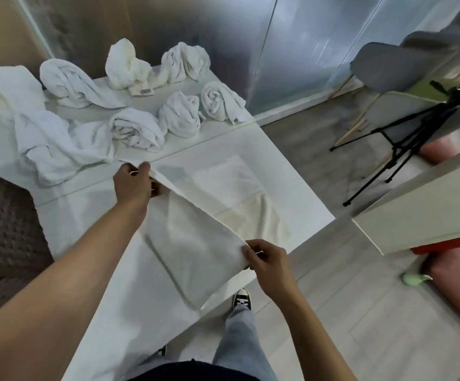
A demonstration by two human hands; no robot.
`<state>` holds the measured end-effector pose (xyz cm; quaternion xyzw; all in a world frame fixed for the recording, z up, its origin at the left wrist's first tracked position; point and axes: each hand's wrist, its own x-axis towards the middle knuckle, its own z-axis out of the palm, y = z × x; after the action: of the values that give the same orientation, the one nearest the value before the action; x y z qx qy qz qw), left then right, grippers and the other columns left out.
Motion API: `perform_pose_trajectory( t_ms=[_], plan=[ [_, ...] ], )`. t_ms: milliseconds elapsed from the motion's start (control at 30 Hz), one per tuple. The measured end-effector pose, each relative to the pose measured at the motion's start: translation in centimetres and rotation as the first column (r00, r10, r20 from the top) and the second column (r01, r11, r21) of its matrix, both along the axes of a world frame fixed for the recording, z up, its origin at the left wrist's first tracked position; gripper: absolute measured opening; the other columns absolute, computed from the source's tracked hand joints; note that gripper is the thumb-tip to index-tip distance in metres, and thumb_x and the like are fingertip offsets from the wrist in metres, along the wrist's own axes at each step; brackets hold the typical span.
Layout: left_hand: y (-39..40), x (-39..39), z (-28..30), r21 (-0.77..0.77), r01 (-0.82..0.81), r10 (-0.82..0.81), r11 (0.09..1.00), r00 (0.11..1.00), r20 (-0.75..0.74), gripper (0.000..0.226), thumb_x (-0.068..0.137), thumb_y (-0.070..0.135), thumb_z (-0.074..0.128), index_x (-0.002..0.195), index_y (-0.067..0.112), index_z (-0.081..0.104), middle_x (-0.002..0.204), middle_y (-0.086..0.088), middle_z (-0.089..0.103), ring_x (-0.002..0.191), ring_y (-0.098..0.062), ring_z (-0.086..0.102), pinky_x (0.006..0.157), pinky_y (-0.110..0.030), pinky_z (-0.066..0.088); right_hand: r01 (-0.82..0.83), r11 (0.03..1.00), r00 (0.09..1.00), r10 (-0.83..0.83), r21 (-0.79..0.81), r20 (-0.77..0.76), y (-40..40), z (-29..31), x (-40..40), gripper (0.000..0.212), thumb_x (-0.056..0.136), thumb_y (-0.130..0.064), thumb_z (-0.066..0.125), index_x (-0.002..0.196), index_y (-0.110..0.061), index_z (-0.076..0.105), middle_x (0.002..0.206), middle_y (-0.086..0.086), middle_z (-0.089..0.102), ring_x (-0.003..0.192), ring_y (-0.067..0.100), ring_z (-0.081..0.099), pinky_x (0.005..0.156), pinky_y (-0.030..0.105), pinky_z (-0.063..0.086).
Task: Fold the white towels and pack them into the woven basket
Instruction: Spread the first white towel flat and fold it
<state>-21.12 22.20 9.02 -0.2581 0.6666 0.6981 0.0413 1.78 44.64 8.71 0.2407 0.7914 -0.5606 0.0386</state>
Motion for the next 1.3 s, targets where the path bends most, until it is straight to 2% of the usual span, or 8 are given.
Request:
perform_pose_trajectory(
  t_ms=[133,367,567,667,733,900,1100,1300],
  plan=[
    [4.9,-1.0,-0.4,-0.069,-0.098,0.102,0.993,0.993,0.063,0.019,0.095,0.022,0.056,0.078,0.013,0.053,0.084,-0.014,0.062,0.053,-0.024,0.058,0.048,-0.027,0.053,-0.03,0.998,0.998,0.032,-0.048,0.048,6.4,-1.4,-1.9,0.012,0.093,-0.016,0.073,0.084,-0.022,0.075,0.07,0.0,0.072,0.061,0.015,0.067,0.068,0.036,0.054],
    [13.1,-2.0,0.1,-0.301,-0.153,0.153,0.941,0.988,-0.026,0.015,0.091,0.019,0.055,0.082,0.008,0.051,0.07,-0.012,0.063,0.037,-0.017,0.055,0.054,-0.037,0.061,-0.122,0.987,0.99,0.128,-0.102,0.057,14.1,-3.2,-4.1,0.008,0.093,-0.018,0.074,0.086,-0.02,0.072,0.067,-0.005,0.068,0.061,0.014,0.064,0.063,0.029,0.05],
    [20.4,-3.8,-0.5,-0.388,-0.059,0.048,0.92,0.998,-0.037,0.019,0.092,0.021,0.057,0.077,0.013,0.048,0.074,-0.011,0.067,0.054,-0.026,0.064,0.046,-0.031,0.054,-0.044,0.996,0.994,0.051,-0.072,0.095,18.7,-5.5,-4.2,0.004,0.093,-0.018,0.073,0.091,-0.021,0.07,0.069,-0.005,0.069,0.057,0.013,0.063,0.058,0.018,0.047],
    [23.1,-4.4,-2.0,-0.389,0.075,-0.077,0.918,0.997,0.009,0.016,0.097,0.024,0.059,0.095,0.009,0.056,0.082,-0.01,0.07,0.051,-0.022,0.064,0.051,-0.034,0.058,0.029,0.999,0.99,-0.026,-0.024,0.141,20.6,-7.3,-4.9,0.006,0.095,-0.021,0.07,0.09,-0.024,0.069,0.069,-0.005,0.07,0.057,0.011,0.063,0.053,0.016,0.044],
    [23.8,-4.0,-3.8,-0.347,0.24,-0.232,0.906,0.97,0.067,0.02,0.097,0.026,0.061,0.108,0.011,0.057,0.092,-0.009,0.071,0.055,-0.019,0.064,0.054,-0.032,0.058,0.073,0.997,0.975,-0.077,0.027,0.208,21.5,-9.2,-5.5,0.006,0.096,-0.025,0.068,0.091,-0.027,0.068,0.072,-0.006,0.071,0.06,0.011,0.067,0.053,0.023,0.047],
    [21.1,2.8,-9.5,-0.496,0.546,-0.451,0.675,0.838,0.308,0.024,0.097,0.032,0.062,0.116,0.018,0.057,0.1,0.0,0.064,0.086,-0.021,0.064,0.07,-0.029,0.047,-0.01,0.988,0.926,-0.049,0.156,0.374,22.9,-13.5,-6.7,0.005,0.094,-0.026,0.064,0.096,-0.026,0.069,0.086,-0.005,0.073,0.082,0.02,0.07,0.076,0.041,0.061],
    [14.9,14.1,-14.1,-0.595,0.638,-0.379,0.49,0.77,0.514,0.023,0.092,0.021,0.062,0.115,0.017,0.061,0.118,-0.008,0.057,0.1,-0.031,0.059,0.093,-0.039,0.047,-0.087,0.971,0.923,-0.005,0.222,0.385,23.4,-14.1,-7.7,0.005,0.092,-0.022,0.066,0.094,-0.023,0.063,0.083,-0.005,0.067,0.078,0.017,0.065,0.074,0.041,0.058],
    [13.1,20.9,-14.2,-0.612,0.568,-0.202,0.55,0.802,0.562,0.034,0.085,0.011,0.068,0.115,0.019,0.053,0.118,-0.005,0.048,0.096,-0.026,0.053,0.081,-0.034,0.044,-0.148,0.939,0.964,0.068,0.31,0.256,22.7,-14.6,-7.4,0.027,0.093,-0.02,0.067,0.117,-0.019,0.055,0.107,0.002,0.051,0.086,0.023,0.058,0.075,0.037,0.051]
  ],
)
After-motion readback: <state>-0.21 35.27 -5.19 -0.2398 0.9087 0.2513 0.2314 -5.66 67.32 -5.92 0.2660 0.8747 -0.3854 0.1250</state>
